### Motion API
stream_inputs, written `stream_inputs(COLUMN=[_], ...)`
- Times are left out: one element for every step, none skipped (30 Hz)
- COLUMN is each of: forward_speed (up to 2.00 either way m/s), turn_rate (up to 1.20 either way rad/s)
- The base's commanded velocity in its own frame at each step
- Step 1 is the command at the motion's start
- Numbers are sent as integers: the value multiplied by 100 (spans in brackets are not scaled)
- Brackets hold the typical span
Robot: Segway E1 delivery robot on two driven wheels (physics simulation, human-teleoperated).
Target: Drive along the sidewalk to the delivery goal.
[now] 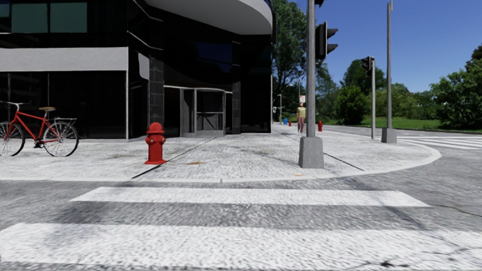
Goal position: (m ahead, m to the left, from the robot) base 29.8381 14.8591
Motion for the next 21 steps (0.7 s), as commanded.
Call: stream_inputs(forward_speed=[200,200,200,200,200,200,200,200,200,200,200,200,200,200,200,200,200,200,200,200,200], turn_rate=[30,28,5,0,0,0,0,0,0,0,3,3,7,9,9,9,9,9,9,9,9])
